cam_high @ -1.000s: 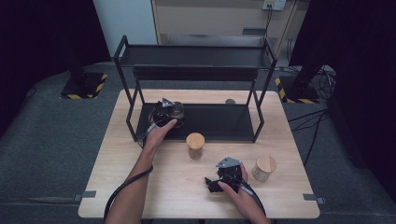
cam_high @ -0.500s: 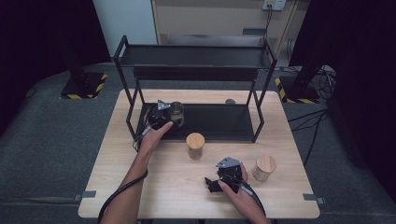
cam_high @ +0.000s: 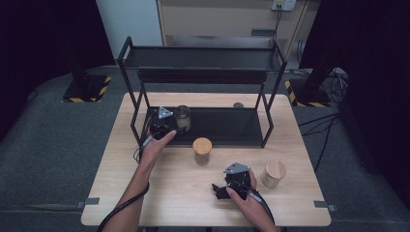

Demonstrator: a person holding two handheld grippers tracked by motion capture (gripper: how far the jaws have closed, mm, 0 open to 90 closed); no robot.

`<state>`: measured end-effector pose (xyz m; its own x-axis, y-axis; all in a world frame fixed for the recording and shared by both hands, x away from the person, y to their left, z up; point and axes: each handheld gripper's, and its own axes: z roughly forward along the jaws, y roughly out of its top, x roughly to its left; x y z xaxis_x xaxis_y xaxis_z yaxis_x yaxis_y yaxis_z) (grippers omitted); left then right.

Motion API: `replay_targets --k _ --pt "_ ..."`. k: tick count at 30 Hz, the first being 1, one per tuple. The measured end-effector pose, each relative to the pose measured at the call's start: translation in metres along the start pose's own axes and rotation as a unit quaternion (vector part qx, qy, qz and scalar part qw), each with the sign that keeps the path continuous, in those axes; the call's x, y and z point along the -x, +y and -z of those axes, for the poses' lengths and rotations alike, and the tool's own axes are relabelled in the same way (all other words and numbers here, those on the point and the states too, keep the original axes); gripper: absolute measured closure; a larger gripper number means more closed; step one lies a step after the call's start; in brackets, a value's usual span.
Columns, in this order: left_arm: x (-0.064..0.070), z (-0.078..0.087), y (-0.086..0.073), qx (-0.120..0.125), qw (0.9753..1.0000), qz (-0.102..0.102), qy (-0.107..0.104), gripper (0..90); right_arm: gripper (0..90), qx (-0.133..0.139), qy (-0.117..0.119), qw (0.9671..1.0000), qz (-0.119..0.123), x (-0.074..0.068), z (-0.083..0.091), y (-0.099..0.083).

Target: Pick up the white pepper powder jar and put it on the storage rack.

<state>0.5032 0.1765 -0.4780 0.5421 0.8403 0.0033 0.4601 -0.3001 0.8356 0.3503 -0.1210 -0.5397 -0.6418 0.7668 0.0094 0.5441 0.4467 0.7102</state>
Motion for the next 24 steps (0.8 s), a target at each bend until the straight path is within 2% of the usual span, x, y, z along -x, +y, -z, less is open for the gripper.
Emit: replay_targets --k 10,15,24 --pt "0.017 0.012 -0.015 -0.008 1.0 0.0 -0.003 5.2 0.4 -0.001 0.001 1.0 0.0 0.0 0.0 0.0" --pt "0.027 0.019 -0.017 -0.008 0.9999 -0.009 -0.008 5.2 0.4 -0.001 0.0 1.0 0.0 0.0 0.0 0.0" --pt "0.029 0.041 -0.021 0.005 1.0 -0.007 0.0 5.3 0.3 -0.001 0.0 1.0 0.0 0.0 0.0 0.0"
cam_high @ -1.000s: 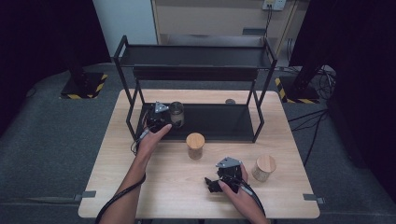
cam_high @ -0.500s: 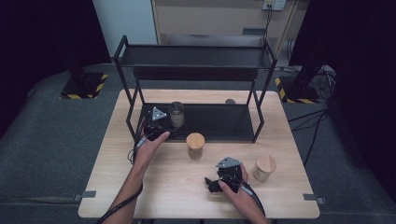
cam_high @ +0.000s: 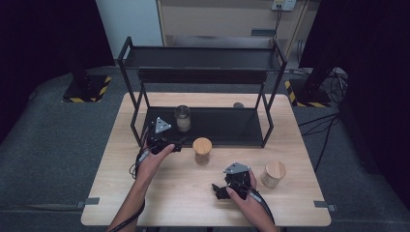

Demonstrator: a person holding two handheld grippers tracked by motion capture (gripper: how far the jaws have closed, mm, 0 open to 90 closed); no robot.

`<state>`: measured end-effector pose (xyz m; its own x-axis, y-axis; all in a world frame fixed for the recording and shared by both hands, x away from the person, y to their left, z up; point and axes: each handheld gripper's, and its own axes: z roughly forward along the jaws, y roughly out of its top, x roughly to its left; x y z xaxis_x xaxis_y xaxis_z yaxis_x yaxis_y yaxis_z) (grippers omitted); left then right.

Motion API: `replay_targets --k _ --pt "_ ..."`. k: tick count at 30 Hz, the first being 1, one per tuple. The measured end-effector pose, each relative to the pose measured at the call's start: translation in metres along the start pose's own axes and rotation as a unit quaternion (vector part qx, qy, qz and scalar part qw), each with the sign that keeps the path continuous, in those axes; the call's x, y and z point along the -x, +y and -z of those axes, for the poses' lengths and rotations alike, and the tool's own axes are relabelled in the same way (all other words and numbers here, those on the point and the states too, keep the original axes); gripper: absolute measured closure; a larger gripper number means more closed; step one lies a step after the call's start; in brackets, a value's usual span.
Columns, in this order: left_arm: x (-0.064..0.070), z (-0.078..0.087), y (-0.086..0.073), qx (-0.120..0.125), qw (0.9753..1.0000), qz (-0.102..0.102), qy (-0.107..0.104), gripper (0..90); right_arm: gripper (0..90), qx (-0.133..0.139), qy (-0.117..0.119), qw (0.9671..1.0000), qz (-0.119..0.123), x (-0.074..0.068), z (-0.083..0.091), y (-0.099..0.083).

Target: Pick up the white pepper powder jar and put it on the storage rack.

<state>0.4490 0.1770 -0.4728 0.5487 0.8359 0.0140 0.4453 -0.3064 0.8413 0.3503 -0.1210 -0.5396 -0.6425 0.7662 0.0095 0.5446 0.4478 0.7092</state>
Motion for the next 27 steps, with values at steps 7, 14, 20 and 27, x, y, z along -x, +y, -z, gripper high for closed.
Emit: replay_targets --k 7,14,20,27 --pt "0.003 0.013 -0.007 0.005 1.0 0.002 -0.003 5.2 0.4 0.0 0.0 1.0 0.0 0.0 0.0 0.0" --pt "0.007 0.02 -0.023 0.0 0.9999 0.015 -0.005 4.9 0.4 0.0 0.0 1.0 0.0 0.0 0.0 0.0" --pt "0.011 0.03 -0.035 -0.004 0.9998 0.019 -0.01 4.9 0.4 0.0 0.0 1.0 0.0 0.0 0.0 0.0" --pt "0.014 0.048 -0.041 -0.007 0.9997 0.021 -0.01 4.9 0.4 0.0 0.0 1.0 0.0 0.0 0.0 0.0"
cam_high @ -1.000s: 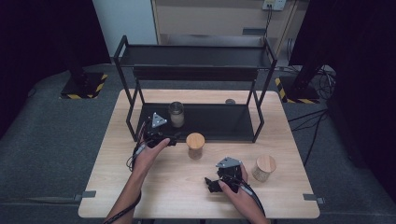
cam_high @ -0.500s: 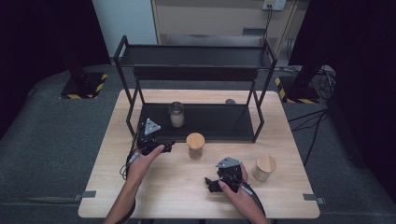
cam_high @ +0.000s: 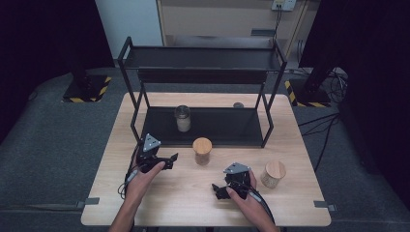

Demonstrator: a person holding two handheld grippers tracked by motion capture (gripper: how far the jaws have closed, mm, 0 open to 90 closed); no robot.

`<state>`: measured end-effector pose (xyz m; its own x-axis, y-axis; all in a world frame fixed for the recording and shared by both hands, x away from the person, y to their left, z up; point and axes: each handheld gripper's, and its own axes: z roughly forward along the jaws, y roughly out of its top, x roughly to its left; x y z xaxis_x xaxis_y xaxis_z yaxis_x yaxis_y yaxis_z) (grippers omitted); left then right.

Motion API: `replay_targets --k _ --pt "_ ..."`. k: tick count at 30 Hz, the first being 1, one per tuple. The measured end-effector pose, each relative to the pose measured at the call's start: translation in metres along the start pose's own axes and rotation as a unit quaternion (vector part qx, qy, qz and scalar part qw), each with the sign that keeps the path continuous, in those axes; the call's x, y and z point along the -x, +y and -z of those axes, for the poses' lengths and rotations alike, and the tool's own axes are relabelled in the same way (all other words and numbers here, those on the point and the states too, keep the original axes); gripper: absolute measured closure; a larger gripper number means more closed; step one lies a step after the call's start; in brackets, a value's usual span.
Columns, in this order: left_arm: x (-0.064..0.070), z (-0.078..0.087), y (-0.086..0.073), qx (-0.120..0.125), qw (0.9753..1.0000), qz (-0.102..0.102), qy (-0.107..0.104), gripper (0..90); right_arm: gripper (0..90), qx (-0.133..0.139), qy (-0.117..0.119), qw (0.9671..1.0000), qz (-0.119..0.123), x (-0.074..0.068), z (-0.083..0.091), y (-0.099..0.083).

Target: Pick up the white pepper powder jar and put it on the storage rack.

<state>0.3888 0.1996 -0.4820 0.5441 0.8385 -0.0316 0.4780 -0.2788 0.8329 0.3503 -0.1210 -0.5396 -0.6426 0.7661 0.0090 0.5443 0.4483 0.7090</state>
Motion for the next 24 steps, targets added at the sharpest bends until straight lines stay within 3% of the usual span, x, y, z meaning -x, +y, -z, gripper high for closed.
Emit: replay_targets --k 13,21,24 --pt "0.004 0.037 -0.014 -0.02 0.9997 0.011 0.01 4.8 0.4 0.0 0.001 1.0 0.0 0.0 0.0 0.0" --pt "0.007 0.049 -0.031 -0.041 0.9987 0.006 0.029 4.2 0.4 -0.001 0.001 1.0 0.0 0.0 0.0 0.0" --pt "0.009 0.049 -0.04 -0.054 0.9981 0.013 0.028 4.2 0.4 -0.001 0.001 1.0 0.0 0.0 0.0 0.0"
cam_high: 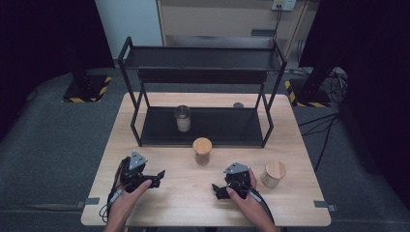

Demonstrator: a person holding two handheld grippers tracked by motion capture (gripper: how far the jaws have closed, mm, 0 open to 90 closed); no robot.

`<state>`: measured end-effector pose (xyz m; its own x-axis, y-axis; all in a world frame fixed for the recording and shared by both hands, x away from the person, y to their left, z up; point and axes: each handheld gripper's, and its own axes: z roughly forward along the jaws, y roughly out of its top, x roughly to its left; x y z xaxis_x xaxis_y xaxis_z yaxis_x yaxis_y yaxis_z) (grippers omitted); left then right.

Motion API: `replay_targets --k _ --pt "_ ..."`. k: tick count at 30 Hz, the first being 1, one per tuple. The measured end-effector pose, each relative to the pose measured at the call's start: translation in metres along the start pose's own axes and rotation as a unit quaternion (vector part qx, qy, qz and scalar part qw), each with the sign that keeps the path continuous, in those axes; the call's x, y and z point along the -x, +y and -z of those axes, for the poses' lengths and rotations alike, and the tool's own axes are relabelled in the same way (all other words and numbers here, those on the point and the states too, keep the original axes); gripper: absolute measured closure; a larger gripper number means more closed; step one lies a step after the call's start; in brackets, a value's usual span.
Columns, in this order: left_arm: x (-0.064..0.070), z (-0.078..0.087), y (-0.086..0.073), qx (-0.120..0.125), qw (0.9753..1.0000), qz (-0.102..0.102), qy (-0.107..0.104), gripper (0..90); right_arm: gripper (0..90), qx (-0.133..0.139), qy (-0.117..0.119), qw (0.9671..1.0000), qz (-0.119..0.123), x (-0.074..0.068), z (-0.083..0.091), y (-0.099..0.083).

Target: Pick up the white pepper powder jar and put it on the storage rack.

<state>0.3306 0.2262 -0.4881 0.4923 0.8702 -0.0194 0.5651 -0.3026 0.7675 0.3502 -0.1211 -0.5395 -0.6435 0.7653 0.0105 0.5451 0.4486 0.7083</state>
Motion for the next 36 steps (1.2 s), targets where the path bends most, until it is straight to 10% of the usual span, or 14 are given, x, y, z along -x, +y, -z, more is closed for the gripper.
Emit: replay_targets --k 17,36 --pt "0.0 -0.011 -0.032 -0.044 0.998 0.035 0.027 2.9 0.4 0.0 -0.001 1.0 -0.001 0.0 0.0 0.0" --pt "0.0 -0.027 -0.038 -0.056 0.997 0.026 0.046 0.2 0.5 -0.001 -0.003 1.0 -0.003 -0.001 0.0 0.0"
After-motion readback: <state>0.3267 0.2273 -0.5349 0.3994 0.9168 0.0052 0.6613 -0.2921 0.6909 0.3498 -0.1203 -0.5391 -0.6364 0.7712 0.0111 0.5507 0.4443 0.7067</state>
